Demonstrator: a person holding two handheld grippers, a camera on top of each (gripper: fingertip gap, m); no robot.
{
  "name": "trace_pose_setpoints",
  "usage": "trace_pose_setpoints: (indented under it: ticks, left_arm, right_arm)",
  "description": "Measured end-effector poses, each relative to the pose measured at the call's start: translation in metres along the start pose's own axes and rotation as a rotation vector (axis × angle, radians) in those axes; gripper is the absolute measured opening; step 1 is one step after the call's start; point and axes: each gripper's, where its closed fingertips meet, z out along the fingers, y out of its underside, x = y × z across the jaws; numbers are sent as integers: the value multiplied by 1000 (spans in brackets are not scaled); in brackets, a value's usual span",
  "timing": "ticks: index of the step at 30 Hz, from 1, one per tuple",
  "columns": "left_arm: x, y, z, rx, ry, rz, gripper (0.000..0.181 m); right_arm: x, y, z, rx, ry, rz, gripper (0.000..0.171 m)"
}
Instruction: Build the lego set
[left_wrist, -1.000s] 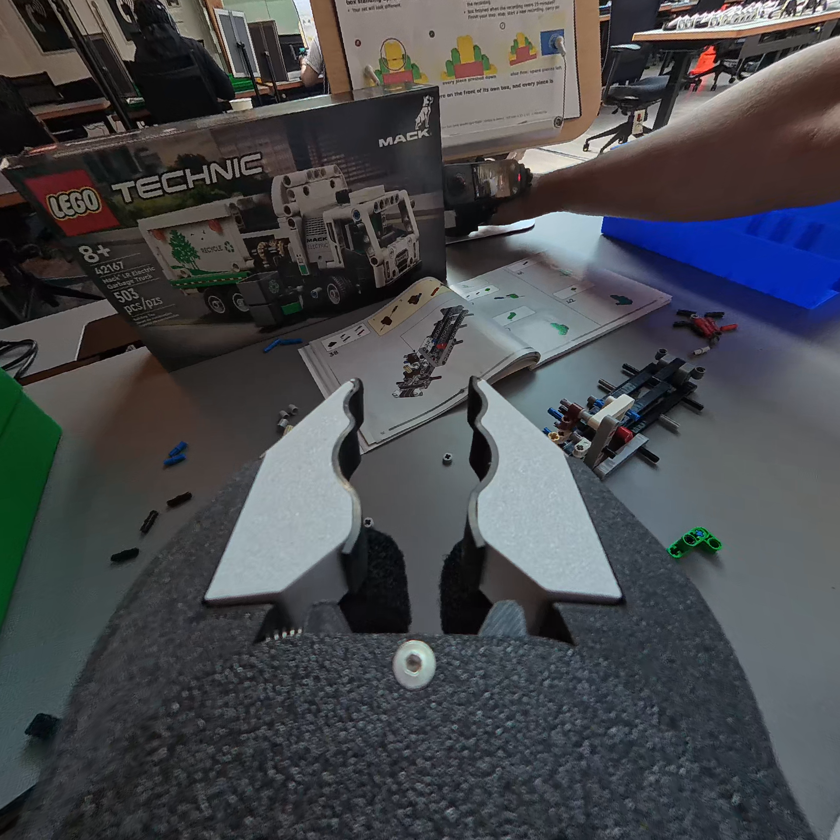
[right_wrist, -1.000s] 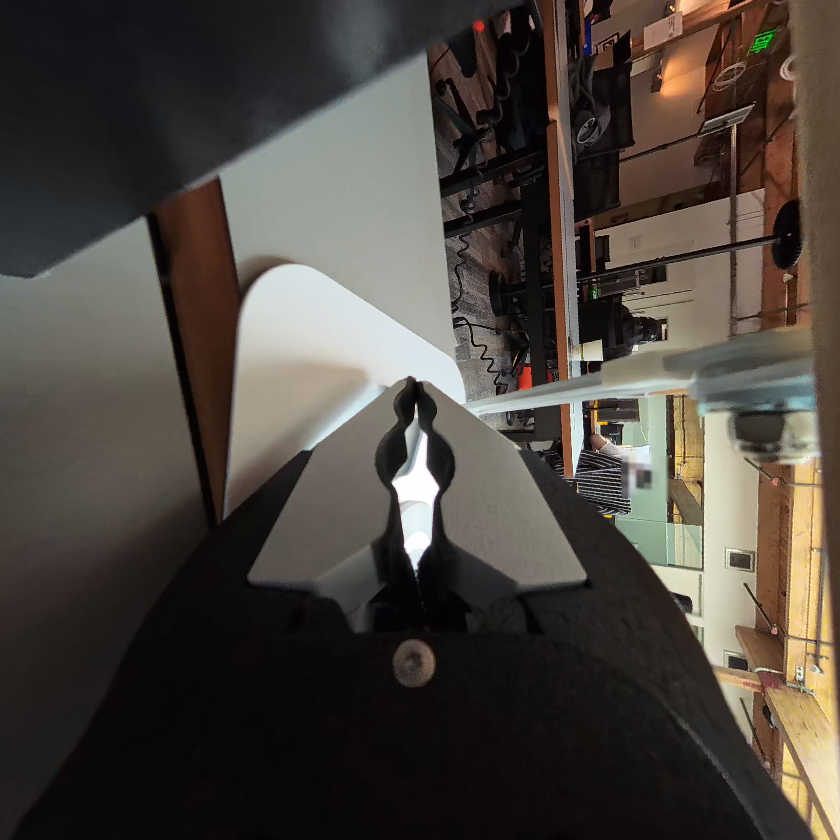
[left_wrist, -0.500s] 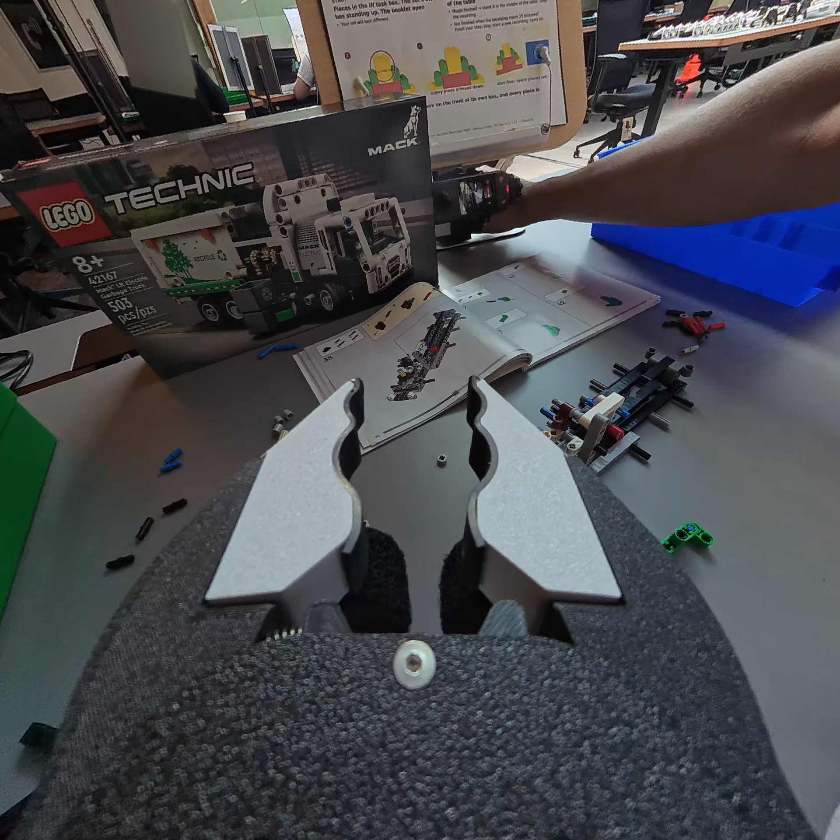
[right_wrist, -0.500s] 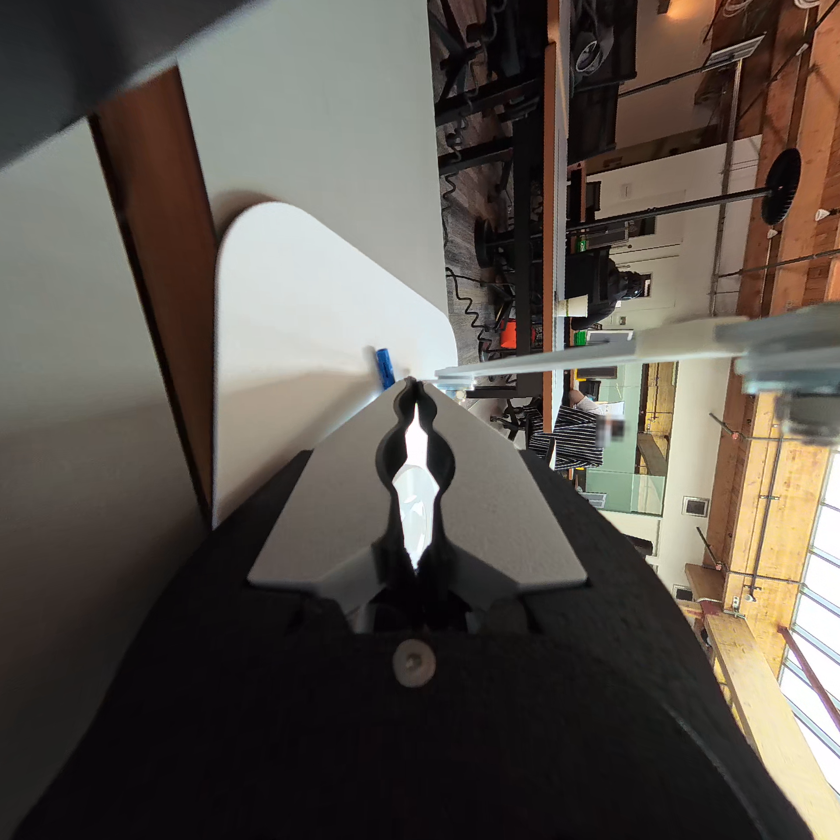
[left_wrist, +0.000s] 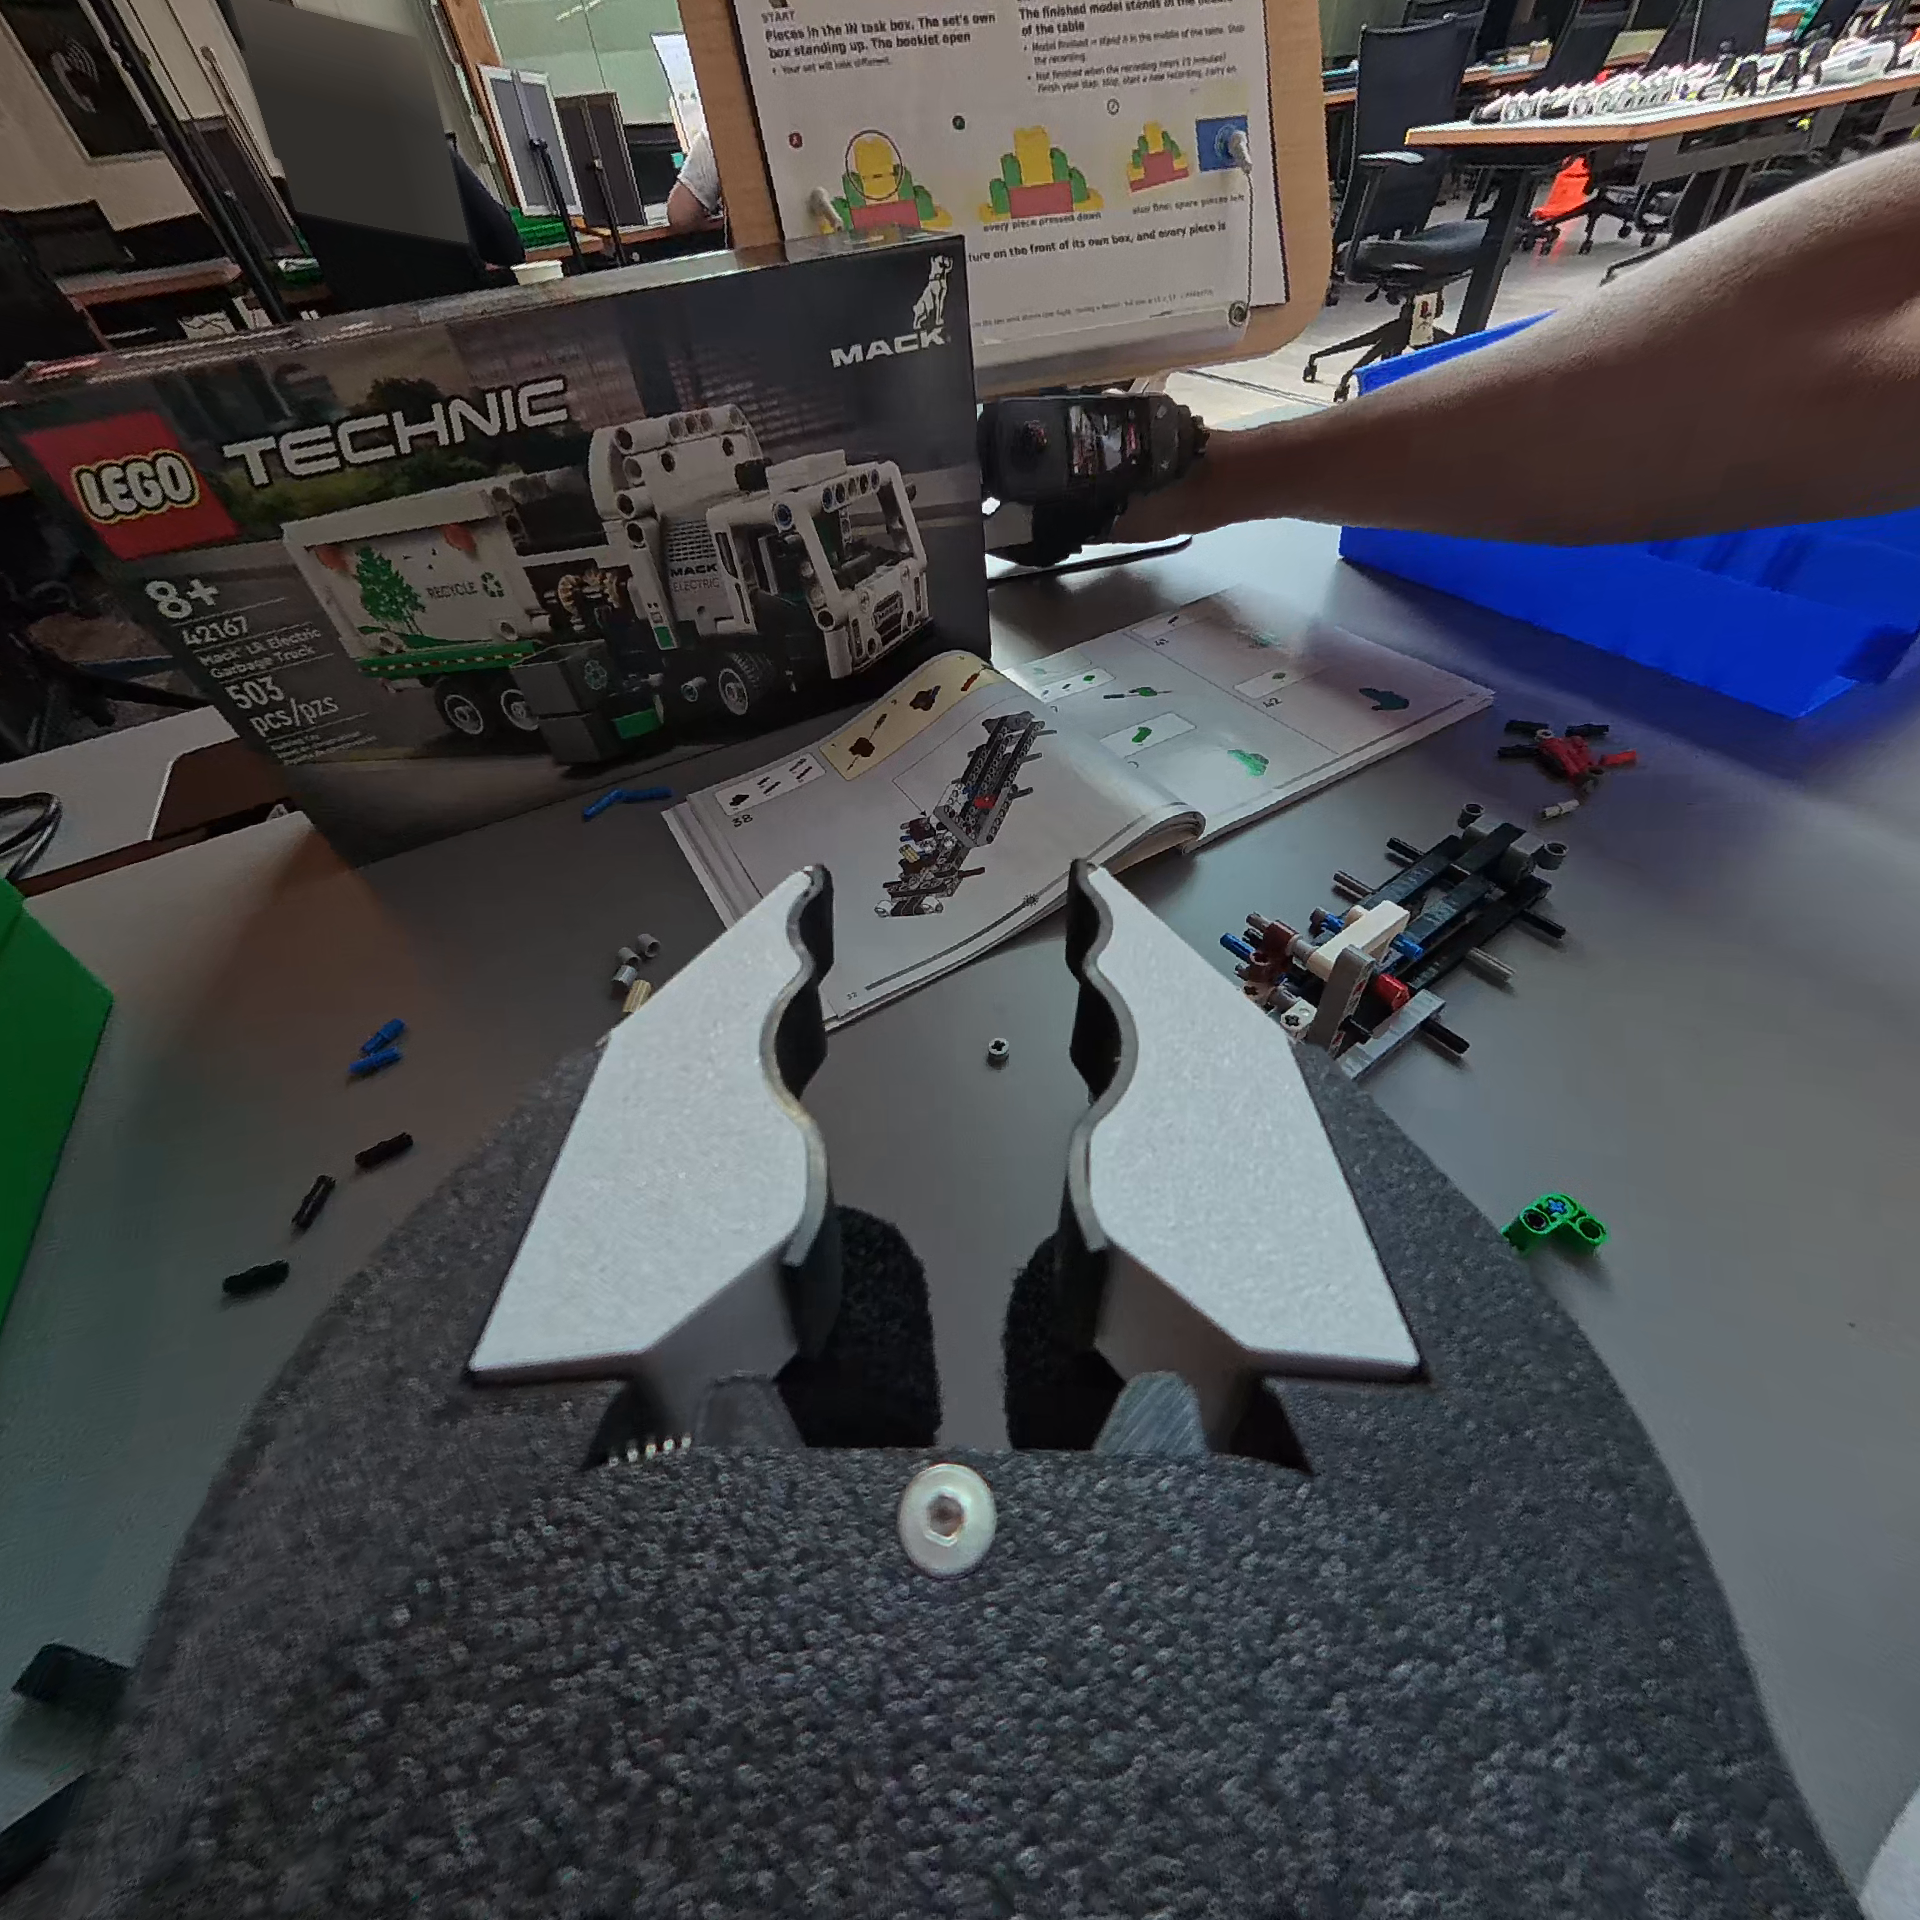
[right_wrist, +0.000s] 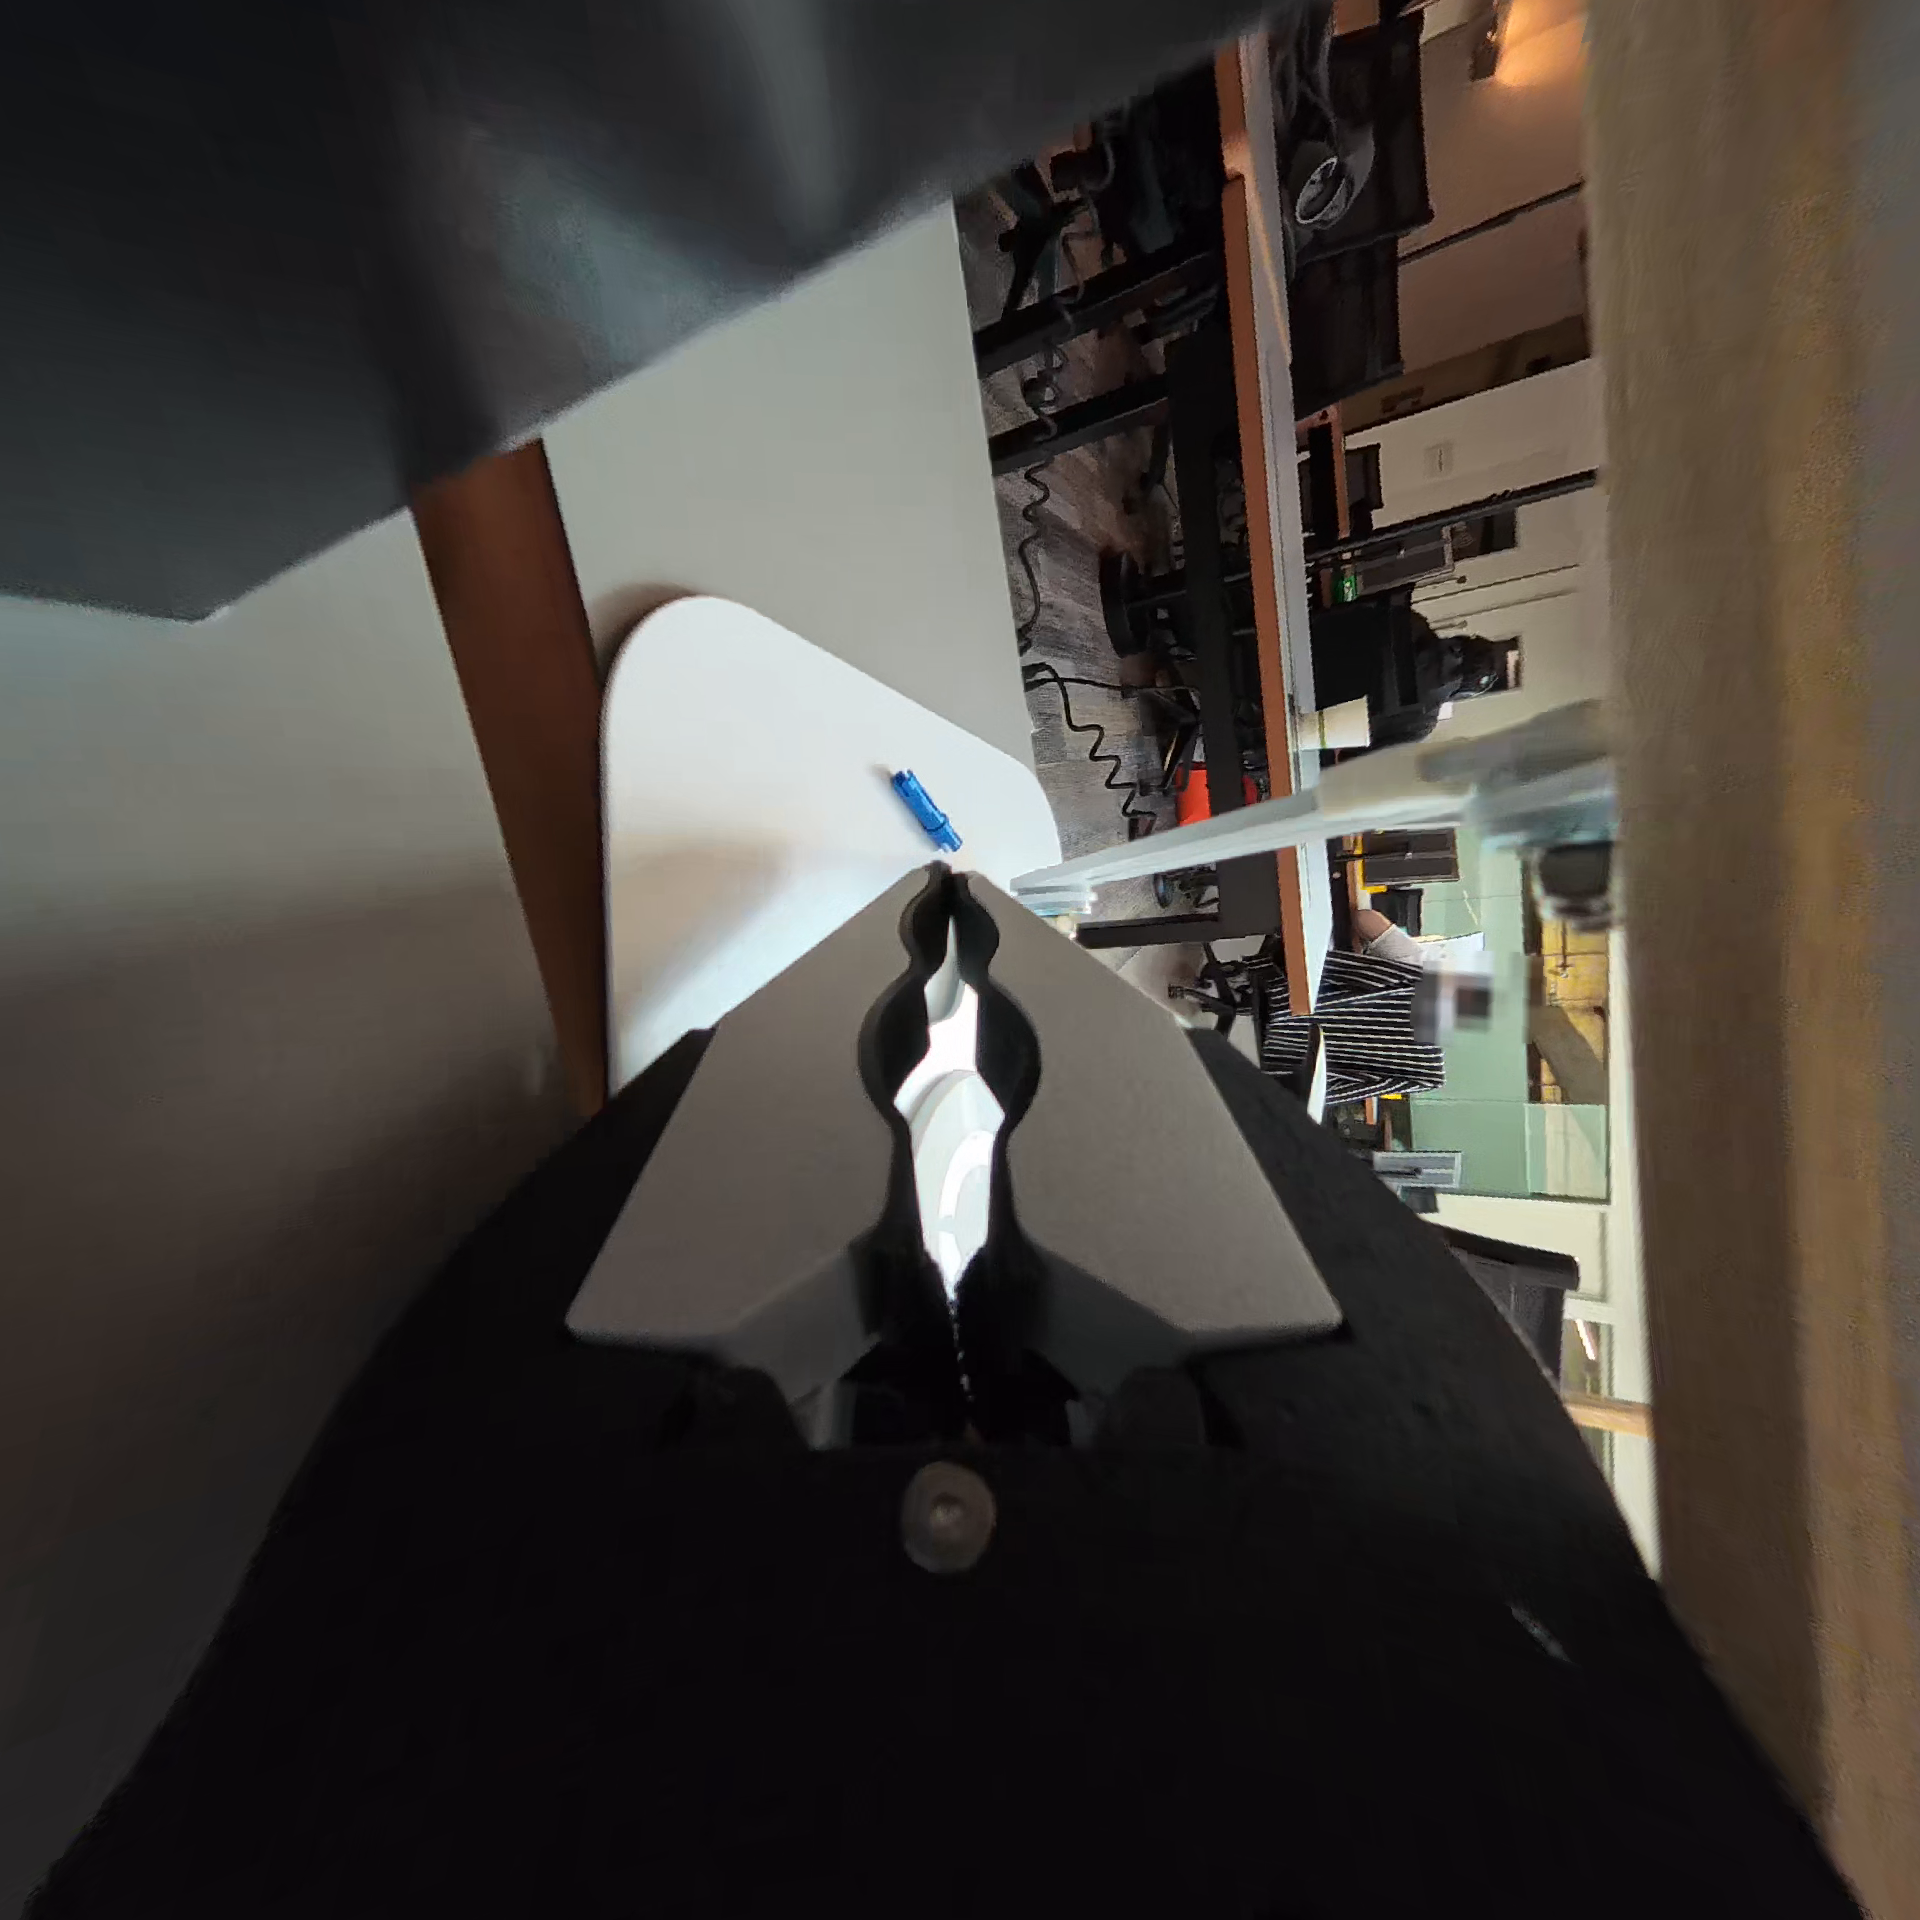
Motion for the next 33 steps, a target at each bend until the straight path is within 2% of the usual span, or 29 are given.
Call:
trace_pose_setpoints:
  ticks: [1, 3, 5, 10, 14, 17, 20, 23, 25, 27, 30, 33]
  left_arm:
    - [0, 0, 0, 0, 1, 0, 43]
    - [0, 1, 0, -1, 3, 2, 43]
    - [0, 1, 0, -1, 4, 2, 43]
    - [4, -3, 0, 6, 20, 4, 43]
    - [11, -9, 3, 12, 74, 2, 42]
    - [15, -24, 5, 0, 185, -28, 40]
    - [7, -53, 9, -6, 292, -33, 40]
    - [-21, -97, 20, 31, 323, 42, 40]
    - [-50, -141, 34, 92, 283, 116, 40]
    - [-72, -177, 57, 93, 325, 141, 38]
    - [-103, -185, 114, -122, 447, 254, 41]
    - [-175, -183, 204, -254, 355, 454, 38]
  right_arm:
    - [0, 0, -1, -4, 6, 24, 1]
    - [-3, -3, -1, -4, 3, 49, 18]
    - [-1, -6, -1, -13, 27, 74, 23]
    - [1, -5, -9, -27, 59, 131, 24]
    - [4, -8, -34, -20, 112, 124, 22]
    - [5, -11, -62, -33, 156, 161, 21]
    - [12, -22, -104, -18, 203, 289, 20]
    - [28, -55, -166, 90, 234, 525, 21]
    - [29, -87, -216, 204, 164, 732, 26]
    - [16, -112, -264, 271, 77, 858, 27]
    - [-18, -126, -326, 289, 37, 957, 31]
    - [-56, -122, -369, 286, 119, 1001, 29]
